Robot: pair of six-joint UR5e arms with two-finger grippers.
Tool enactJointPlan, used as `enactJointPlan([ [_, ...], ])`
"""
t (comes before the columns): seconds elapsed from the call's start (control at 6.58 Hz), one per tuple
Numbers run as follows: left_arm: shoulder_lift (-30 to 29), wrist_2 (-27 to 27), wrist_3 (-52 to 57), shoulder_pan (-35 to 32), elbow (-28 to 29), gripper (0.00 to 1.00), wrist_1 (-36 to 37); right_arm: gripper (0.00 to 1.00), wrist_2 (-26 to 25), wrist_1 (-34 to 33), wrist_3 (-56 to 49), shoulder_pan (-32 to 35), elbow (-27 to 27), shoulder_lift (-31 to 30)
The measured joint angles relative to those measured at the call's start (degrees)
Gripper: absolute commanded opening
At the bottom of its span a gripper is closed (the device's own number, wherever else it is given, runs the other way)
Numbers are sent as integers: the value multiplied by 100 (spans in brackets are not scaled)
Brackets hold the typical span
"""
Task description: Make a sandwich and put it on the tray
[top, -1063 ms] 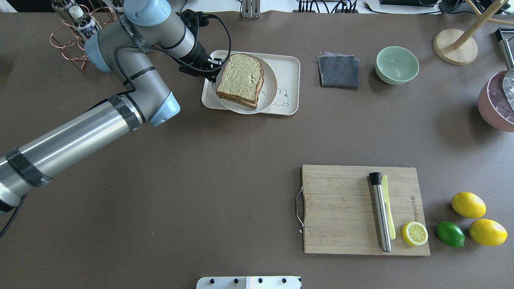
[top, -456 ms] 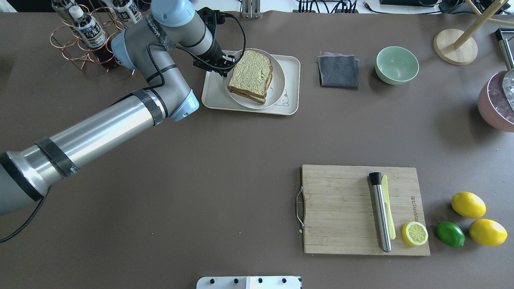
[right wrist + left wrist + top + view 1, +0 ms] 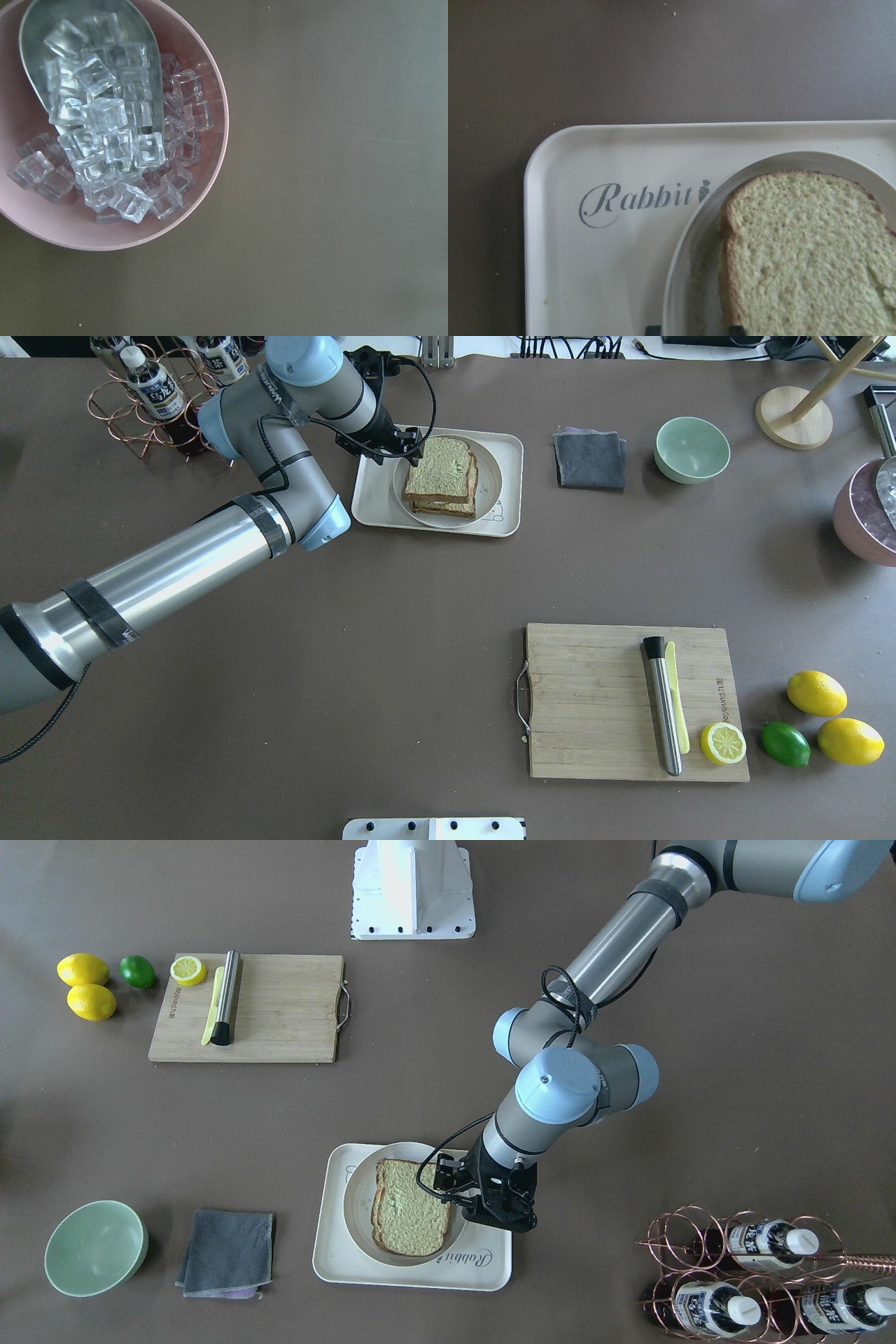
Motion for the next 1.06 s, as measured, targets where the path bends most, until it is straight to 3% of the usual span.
enactJointPlan([
  [0.3,652,-186,-4,-197,-1305,98,572,100,-6,6,-6,-10,4,-2],
  [0.61,1656,-820,59,-564,-3026,98,1420,100,-7,3,-9,-30,-3,-26],
  [0.76,2374,-1102,342,-881,-3803,98,1586,100,-3,1,-9,-33,-3,-55],
  [1.06,3752,-1566,1798,-1703,-4733,98,1869,100,0,45,-15,-41,-3,-134],
])
